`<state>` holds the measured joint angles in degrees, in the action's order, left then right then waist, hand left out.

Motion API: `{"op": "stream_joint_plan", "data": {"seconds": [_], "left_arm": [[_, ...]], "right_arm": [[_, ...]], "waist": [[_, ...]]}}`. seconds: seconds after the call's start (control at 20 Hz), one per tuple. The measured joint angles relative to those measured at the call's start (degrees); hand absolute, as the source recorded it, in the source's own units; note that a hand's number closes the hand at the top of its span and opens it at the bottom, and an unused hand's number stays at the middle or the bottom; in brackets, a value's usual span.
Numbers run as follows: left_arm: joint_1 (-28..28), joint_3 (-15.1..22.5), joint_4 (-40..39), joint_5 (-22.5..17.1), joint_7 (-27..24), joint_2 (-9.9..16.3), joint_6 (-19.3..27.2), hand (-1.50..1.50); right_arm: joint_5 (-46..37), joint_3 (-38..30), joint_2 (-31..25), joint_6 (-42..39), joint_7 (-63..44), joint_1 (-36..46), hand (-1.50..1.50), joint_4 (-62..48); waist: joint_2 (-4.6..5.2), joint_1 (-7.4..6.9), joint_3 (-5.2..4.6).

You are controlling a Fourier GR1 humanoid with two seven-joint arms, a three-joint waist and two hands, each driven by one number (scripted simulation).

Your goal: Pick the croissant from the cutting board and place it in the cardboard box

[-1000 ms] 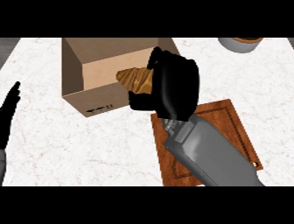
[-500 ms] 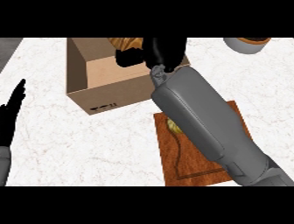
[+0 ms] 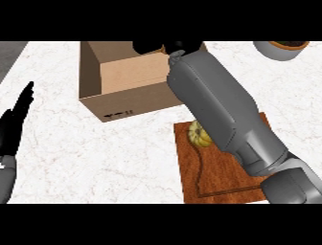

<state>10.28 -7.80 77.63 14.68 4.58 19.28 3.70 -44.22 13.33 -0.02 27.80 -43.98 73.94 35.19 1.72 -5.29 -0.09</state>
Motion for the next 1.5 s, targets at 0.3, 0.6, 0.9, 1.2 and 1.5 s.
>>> {"op": "stream_joint_plan", "data": {"seconds": [0.3,0.6,0.9,1.2,1.5], "left_arm": [[2.1,0.7,-1.1,0.6,-0.1,-0.7,0.2,0.0],[2.8,1.1,-1.4,0.9,-0.5,-1.1,0.4,0.0],[4.0,1.3,-2.5,1.1,-0.4,-1.3,0.2,0.0],[3.6,0.8,-2.4,1.0,-0.2,-0.9,0.1,0.0],[1.3,-0.4,-2.7,0.6,-1.3,-0.4,0.3,0.0]], "right_arm": [[2.5,-2.0,0.0,4.5,1.3,2.4,-1.5,-10.5],[7.5,-6.7,0.0,7.5,4.6,2.9,-1.5,-15.4],[10.1,-7.8,0.0,13.1,11.0,2.9,-1.5,-17.1],[12.3,-9.7,0.0,21.9,17.4,2.9,-1.5,-16.1],[17.8,-13.4,-0.1,26.5,26.2,0.6,-1.5,-12.3]], "waist": [[0.65,-1.21,-0.03],[1.12,-2.24,0.01],[1.19,-2.6,0.04],[0.73,-1.99,0.07],[-0.04,-0.04,0.11]]}}
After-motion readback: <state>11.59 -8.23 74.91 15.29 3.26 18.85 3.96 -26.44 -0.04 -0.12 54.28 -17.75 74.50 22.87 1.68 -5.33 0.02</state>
